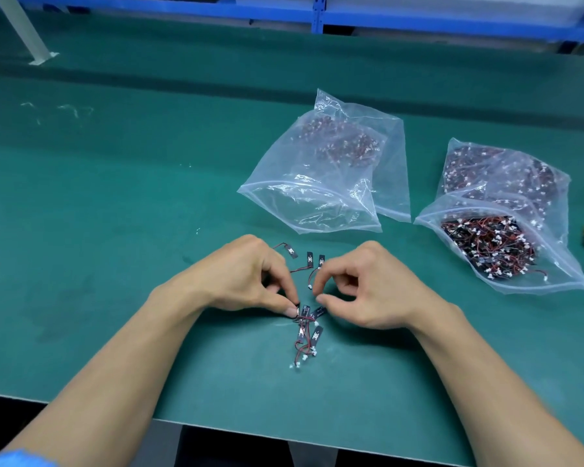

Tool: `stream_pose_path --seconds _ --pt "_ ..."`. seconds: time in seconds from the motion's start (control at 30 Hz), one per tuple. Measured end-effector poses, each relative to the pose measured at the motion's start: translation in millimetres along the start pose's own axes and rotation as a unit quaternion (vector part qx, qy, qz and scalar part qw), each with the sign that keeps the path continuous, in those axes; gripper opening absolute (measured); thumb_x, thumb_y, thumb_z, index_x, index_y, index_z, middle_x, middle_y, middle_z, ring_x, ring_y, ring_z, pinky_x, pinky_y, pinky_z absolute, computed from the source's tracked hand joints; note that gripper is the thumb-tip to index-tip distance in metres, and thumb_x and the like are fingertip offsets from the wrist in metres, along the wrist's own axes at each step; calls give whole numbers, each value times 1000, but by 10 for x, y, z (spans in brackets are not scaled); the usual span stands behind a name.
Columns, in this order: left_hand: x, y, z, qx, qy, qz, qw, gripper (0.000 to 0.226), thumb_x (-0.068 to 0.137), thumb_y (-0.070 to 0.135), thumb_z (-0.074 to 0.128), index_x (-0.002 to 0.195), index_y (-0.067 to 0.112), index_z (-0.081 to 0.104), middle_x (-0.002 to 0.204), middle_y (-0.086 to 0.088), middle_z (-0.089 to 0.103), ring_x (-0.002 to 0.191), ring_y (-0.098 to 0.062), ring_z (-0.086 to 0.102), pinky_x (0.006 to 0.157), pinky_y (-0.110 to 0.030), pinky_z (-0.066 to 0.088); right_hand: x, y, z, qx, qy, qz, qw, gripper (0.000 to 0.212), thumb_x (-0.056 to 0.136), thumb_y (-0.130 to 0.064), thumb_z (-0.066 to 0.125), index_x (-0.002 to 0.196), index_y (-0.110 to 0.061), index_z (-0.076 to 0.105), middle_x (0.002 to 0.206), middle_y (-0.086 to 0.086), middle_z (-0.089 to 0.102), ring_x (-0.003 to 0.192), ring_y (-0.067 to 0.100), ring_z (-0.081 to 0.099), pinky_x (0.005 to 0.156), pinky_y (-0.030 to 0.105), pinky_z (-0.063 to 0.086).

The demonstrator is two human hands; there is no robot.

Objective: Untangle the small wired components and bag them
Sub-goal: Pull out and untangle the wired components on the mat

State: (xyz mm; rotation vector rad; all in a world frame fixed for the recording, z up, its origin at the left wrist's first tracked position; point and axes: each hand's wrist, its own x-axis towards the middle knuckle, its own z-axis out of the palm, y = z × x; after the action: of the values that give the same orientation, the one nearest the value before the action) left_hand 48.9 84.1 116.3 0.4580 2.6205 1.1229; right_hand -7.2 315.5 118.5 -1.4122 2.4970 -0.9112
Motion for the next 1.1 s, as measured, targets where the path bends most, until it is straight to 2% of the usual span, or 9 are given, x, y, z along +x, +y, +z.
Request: stream_pose_path --seconds 0.13,0.33,0.5,0.57,0.67,0.8,1.0,1.1 --pt "-22 -12 36 -8 -1 11 1000 15 74 43 85 86 37 79 59 4 62 51 -11 46 52 -27 36 -25 -21 -3 0 -58 20 998 6 77 -26 75 82 -30 74 50 -9 44 52 13 41 55 32 43" --pt "-23 -8 47 11 9 10 1000 18 70 47 86 83 36 79 60 8 62 54 -12 51 54 -33 41 -25 -21 -8 10 -74 34 997 7 79 -36 79 84 -32 76 52 -10 45 53 14 39 55 33 39" --pt "-47 -29 13 18 14 9 1000 14 71 46 84 80 37 79 60 10 61 56 -14 52 54 -35 42 -33 -7 -11 18 -71 40 997 3 80 -33 78 81 -31 75 50 -6 42 52 16 37 55 33 41" --pt "-51 -28 16 27 19 17 999 12 73 45 82 81 37 79 58 9 60 54 -13 51 53 -31 41 -40 1 -22 22 -69 47 996 3 80 -30 77 79 -30 74 48 -5 39 51 16 35 54 32 40" --pt "-52 -15 45 16 24 23 999 18 74 48 81 87 35 78 57 7 61 50 -13 46 51 -26 37 -46 5 -40 24 -71 50 996 4 80 -26 75 77 -27 73 46 -4 35 50 15 33 54 31 38" --pt "-39 11 81 32 11 39 999 23 73 53 81 89 36 78 59 8 62 54 -14 51 52 -29 38 -58 19 -67 30 -67 50 996 5 79 -25 71 75 -25 70 46 -4 33 50 15 31 52 27 33" --pt "-50 -19 40 26 8 32 999 10 75 42 83 82 36 79 59 10 59 55 -14 52 53 -32 41 -76 82 -90 84 -66 73 992 8 83 -23 67 74 -23 67 46 -7 29 49 10 27 51 27 31" --pt "-75 -28 11 21 4 21 1000 8 75 39 82 81 34 79 58 8 59 54 -12 50 52 -27 38 -74 87 -103 122 -65 88 986 10 83 -23 64 74 -21 66 48 -7 31 49 8 28 50 23 30"
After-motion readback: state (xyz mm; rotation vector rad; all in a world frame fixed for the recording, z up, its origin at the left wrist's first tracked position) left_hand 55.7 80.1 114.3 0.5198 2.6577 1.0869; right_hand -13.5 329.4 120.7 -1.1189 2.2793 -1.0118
